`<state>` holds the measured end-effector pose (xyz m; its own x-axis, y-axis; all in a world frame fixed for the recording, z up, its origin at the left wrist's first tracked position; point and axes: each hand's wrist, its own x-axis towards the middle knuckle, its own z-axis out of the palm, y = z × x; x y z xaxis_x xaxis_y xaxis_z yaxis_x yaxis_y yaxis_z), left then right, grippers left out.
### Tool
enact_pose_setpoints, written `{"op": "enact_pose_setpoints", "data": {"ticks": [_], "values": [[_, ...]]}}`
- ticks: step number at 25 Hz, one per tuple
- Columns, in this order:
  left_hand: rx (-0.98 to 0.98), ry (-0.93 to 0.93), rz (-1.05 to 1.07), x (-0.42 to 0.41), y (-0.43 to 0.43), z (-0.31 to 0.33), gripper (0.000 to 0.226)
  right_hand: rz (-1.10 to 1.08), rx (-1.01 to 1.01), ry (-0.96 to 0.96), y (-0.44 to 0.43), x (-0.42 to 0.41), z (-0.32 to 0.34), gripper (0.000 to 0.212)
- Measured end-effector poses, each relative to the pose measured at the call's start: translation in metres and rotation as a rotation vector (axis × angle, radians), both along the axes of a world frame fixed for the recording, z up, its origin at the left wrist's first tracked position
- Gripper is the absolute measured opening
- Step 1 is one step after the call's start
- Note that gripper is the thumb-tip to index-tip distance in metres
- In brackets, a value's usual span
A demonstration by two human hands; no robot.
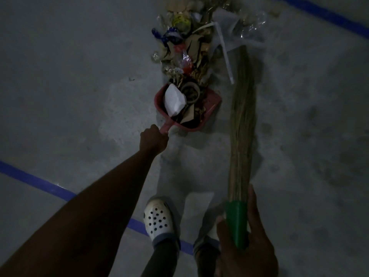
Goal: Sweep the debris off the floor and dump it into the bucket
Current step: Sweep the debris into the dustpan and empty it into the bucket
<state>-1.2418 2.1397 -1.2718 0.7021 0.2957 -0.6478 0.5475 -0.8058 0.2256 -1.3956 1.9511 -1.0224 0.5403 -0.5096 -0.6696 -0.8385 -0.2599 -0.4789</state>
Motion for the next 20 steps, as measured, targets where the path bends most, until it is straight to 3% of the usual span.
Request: {"op": "enact_pose_setpoints", "data": {"ticks": [4,9,14,20], "values": [[0.008,0.031,-0.014,-0.007,-0.003,0.004,0.045,0.032,-0.112,-0.047,0.007,-0.013,0.003,0.096],[-0.015,0.067,-0.002,-0.012,-0.003,0.024,0.045,0.115,0.092,0.051,-0.004,0.031,-0.02,0.088],[-0.005,0.032,-0.043,-0.006,0.0,0.036,0.04,0.167,0.127,-0.086,-0.013,0.103,-0.068,0.083],[-0.004,0.042,-0.051,-0.008,-0.002,0.015,0.047,0.332,-0.006,-0.294,-0.018,0.166,-0.13,0.082]]}}
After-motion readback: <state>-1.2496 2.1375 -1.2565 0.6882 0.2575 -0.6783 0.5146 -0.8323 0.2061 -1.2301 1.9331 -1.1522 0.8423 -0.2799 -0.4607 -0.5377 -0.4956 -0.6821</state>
